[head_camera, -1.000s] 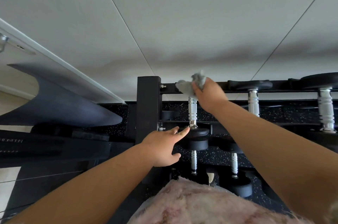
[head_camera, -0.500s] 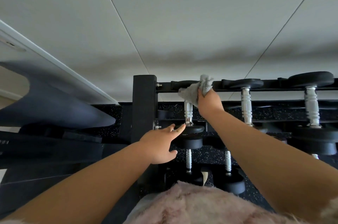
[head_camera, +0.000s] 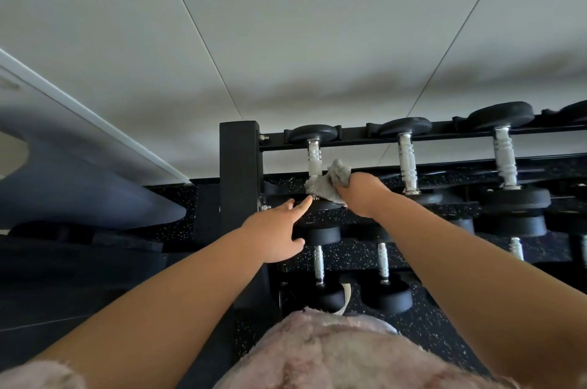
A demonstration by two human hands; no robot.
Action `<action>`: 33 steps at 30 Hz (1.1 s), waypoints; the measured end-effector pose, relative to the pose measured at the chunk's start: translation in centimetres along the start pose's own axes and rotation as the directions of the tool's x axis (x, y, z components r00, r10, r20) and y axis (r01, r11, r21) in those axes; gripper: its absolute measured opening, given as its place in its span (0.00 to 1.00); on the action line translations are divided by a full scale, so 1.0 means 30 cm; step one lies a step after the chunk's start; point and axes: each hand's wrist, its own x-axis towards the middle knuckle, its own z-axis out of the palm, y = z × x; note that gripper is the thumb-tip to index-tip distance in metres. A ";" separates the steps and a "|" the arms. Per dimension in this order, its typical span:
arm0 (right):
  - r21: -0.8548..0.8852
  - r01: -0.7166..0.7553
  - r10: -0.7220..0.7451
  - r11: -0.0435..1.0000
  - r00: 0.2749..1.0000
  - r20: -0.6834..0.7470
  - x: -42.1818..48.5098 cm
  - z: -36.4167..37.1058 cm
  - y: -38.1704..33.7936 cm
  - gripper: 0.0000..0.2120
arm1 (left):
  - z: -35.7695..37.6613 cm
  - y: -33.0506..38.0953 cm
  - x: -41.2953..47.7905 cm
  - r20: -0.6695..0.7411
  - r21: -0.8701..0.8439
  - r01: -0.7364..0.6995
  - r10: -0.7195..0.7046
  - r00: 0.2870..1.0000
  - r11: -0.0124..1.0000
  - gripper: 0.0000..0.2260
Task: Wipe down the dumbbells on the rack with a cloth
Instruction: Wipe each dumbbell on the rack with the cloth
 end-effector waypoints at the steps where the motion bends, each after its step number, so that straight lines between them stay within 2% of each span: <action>1: 0.043 -0.061 0.063 0.997 0.997 -0.042 -0.027 0.004 0.003 0.25 | 0.004 0.002 0.001 -0.002 -0.002 -0.002 0.002 1.000 1.000 0.40; 3: 0.120 -0.086 0.098 0.989 0.990 -0.100 -0.083 0.028 0.023 0.13 | 0.012 0.004 0.000 -0.008 -0.011 -0.001 0.001 1.000 1.000 0.40; 5: 0.097 -0.077 0.089 0.992 0.988 -0.127 -0.144 0.066 0.038 0.14 | 0.027 0.002 0.003 -0.030 -0.014 0.002 -0.002 1.000 1.000 0.40; 8: 0.379 0.078 -0.001 0.922 0.980 -0.199 -0.206 0.144 0.020 0.16 | 0.060 0.004 0.009 -0.067 -0.034 0.012 -0.014 0.998 0.999 0.42; 10: 0.469 0.113 -0.022 0.876 0.980 -0.197 -0.191 0.199 0.013 0.21 | 0.082 0.007 0.012 -0.090 -0.040 0.014 -0.018 0.996 0.999 0.43; 11: 0.482 0.107 -0.018 0.869 0.982 -0.186 -0.176 0.216 0.012 0.19 | 0.089 0.007 0.013 -0.101 -0.040 0.011 -0.015 0.995 0.999 0.43; 14: 0.402 0.052 0.018 0.914 0.986 -0.168 -0.131 0.218 0.048 0.12 | 0.097 0.004 0.014 -0.116 -0.052 0.011 -0.017 0.993 0.999 0.44; 17: 0.239 -0.055 0.081 0.970 0.991 -0.102 -0.118 0.194 0.089 0.20 | 0.105 0.012 0.015 -0.097 -0.050 0.031 -0.035 0.995 0.998 0.44; 19: -0.053 0.010 -0.016 0.999 0.991 -0.129 -0.150 0.177 0.081 0.27 | 0.104 0.029 0.015 -0.089 -0.070 0.044 -0.050 0.995 0.997 0.44; 20: -0.112 0.112 -0.125 0.987 0.985 -0.118 -0.144 0.174 0.084 0.29 | 0.101 0.039 0.013 -0.100 -0.076 0.051 -0.059 0.993 0.996 0.43; 21: -0.076 0.134 -0.139 0.988 0.987 -0.079 -0.152 0.165 0.074 0.28 | 0.099 0.048 0.015 -0.133 -0.069 0.056 -0.064 0.989 0.996 0.42; 23: 0.349 0.081 -0.048 0.934 0.994 -0.103 -0.139 0.165 0.060 0.18 | 0.105 0.069 0.020 -0.235 -0.052 0.057 -0.067 0.970 0.997 0.39; 25: 0.427 0.143 -0.112 0.893 0.989 -0.097 -0.123 0.162 0.058 0.16 | 0.132 0.091 0.035 -0.319 -0.064 0.067 -0.084 0.944 0.996 0.37; 28: 0.196 0.220 -0.228 0.956 0.974 0.015 -0.065 0.133 0.086 0.17 | 0.170 0.113 0.061 -0.387 -0.092 0.109 -0.136 0.912 0.990 0.35; 30: 0.124 0.154 -0.164 0.980 0.983 0.079 -0.042 0.104 0.112 0.19 | 0.178 0.125 0.068 -0.414 -0.094 0.132 -0.159 0.896 0.987 0.33; 31: 0.025 0.168 -0.170 0.985 0.980 0.106 -0.042 0.087 0.121 0.20 | 0.176 0.132 0.071 -0.424 -0.092 0.146 -0.171 0.889 0.985 0.33; 33: -0.025 0.186 -0.181 0.982 0.974 0.135 -0.027 0.069 0.135 0.17 | 0.169 0.148 0.068 -0.442 -0.120 0.182 -0.217 0.870 0.976 0.30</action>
